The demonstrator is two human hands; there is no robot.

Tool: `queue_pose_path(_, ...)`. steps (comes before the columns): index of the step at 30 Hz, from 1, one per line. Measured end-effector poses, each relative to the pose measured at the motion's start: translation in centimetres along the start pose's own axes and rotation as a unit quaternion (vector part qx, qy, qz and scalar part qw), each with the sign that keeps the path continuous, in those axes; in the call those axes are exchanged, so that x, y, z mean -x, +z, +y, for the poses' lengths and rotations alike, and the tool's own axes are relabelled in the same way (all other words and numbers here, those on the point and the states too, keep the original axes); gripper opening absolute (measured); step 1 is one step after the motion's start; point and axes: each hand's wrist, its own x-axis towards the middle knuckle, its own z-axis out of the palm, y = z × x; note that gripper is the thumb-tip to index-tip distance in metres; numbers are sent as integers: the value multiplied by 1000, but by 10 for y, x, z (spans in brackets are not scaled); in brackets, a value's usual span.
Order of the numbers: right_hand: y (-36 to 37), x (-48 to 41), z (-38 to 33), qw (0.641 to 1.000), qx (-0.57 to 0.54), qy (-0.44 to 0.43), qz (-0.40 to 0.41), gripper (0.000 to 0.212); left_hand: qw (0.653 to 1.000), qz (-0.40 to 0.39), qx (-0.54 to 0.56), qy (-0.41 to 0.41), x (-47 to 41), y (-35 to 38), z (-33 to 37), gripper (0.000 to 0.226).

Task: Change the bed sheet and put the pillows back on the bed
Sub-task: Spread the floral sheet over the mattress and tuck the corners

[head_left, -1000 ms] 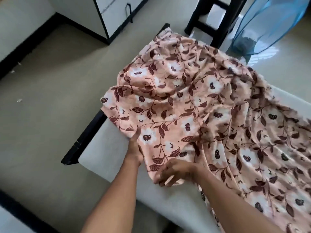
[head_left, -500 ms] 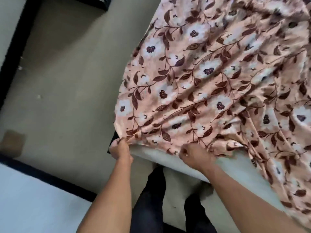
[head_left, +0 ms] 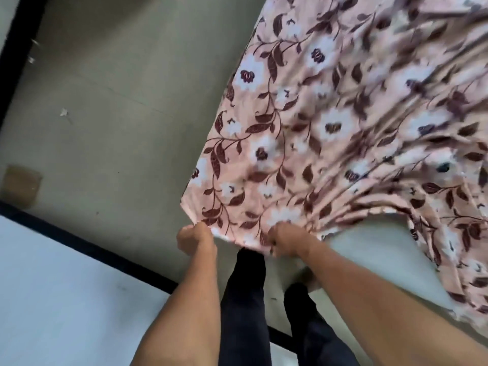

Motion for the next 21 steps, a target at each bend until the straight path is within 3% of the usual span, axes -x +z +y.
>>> queue_pose_path(2, 14, 8, -20, 995, -15, -40, -93, 22, 998, 1, -18, -55, 3, -9, -15, 37)
queue_pose_path(3, 18, 12, -25, 994, -24, -51, -95, 17, 997, 1, -31, -75, 5, -11, -20, 43)
queue_pose_path(6, 24, 23, -23, 997, -56, -39, -34, 23, 993, -30, -67, -92, 11, -11, -20, 52)
queue_pose_path(9, 25, 37, 1, 991, -115, 28, 64, 27, 995, -39, -16, -95, 29, 2, -7, 52)
queue_pose_path(12, 33, 61, 43, 960, -197, 112, 164, 30, 993, 9, -118, 14, 55, 23, -7, 63)
queue_pose_path(14, 50, 82, 73, 931, -246, 179, 202, 29, 960, 2, -196, 202, 81, 37, -17, 45)
queue_pose_path(15, 62, 94, 88, 913, -276, 211, 216, 25, 923, -28, -214, 318, 97, 47, -25, 32)
queue_pose_path(17, 87, 114, 112, 873, -339, 269, 227, 13, 810, -113, -263, 512, 125, 66, -43, 15)
queue_pose_path(19, 115, 134, 136, 809, -415, 332, 251, 13, 677, -215, -315, 630, 156, 89, -61, 16)
queue_pose_path(21, 141, 150, 156, 736, -490, 369, 286, 17, 545, -300, -355, 698, 189, 113, -77, 29)
